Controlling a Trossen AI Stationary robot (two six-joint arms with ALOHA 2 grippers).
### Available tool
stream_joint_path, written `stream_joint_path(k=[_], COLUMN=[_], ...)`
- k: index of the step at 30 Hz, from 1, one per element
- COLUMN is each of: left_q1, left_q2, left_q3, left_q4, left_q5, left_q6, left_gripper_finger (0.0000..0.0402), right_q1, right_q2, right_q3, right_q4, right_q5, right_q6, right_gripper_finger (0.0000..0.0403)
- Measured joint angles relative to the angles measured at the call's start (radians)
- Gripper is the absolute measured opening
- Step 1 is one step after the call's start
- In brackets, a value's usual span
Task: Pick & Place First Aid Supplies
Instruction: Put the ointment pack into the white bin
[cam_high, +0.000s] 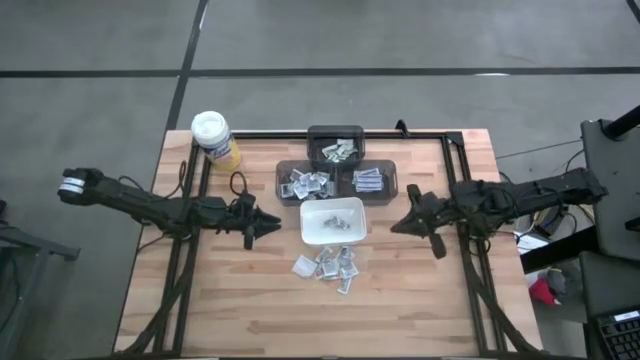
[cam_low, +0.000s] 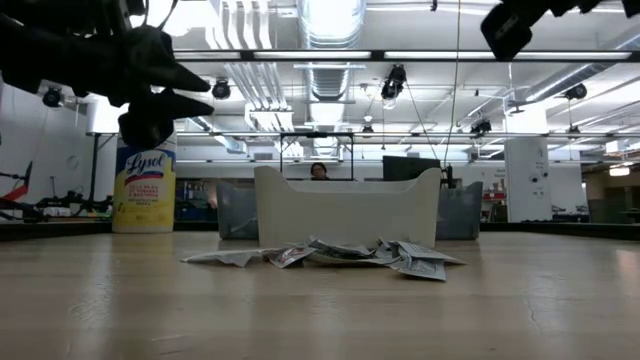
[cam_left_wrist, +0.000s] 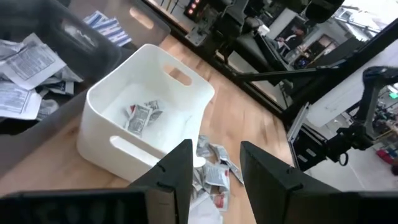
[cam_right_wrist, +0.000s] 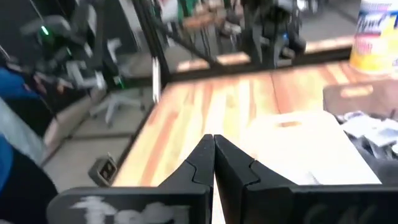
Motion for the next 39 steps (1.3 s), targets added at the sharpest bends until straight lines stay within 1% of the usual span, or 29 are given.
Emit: stream_joint_path(k=[7,13,16,21,25,32,39], left_q1=[0.0,0.0,0.0,0.0,0.0,0.0,0.0], left_q2=[-0.004,-0.008,-0.027,-0.084,-0.145,-0.267,-0.359], left_q3=[-0.008,-0.008,-0.008,-0.008,-0.028,-0.11,-0.155], left_q4=[-0.002,-0.002,-0.001,-0.026,-0.055,-0.065,-0.081], left_q5=[0.0,0.0,0.021,0.065,0.1,0.157,0.176], left_q6=[0.076,0.164,0.207,0.278,0.302,0.29,0.302], left_gripper_finger=[0.0126,0.0126,0.0126,0.0126,0.0126,0.0126,0.0126], right_q1=[0.001,0.001,0.001,0.002,0.018,0.072,0.127], right_q2=[0.184,0.336,0.404,0.501,0.586,0.734,0.835], right_q3=[0.215,0.397,0.476,0.586,0.668,0.782,0.853], right_q4=[-0.145,-0.33,-0.399,-0.424,-0.469,-0.566,-0.577], right_q5=[-0.101,-0.121,-0.123,-0.127,-0.127,-0.127,-0.127], right_q6=[-0.04,-0.04,-0.04,-0.035,-0.031,0.074,0.146], right_gripper_finger=[0.0008,0.0008,0.0008,0.0008,0.0008,0.0008,0.0008])
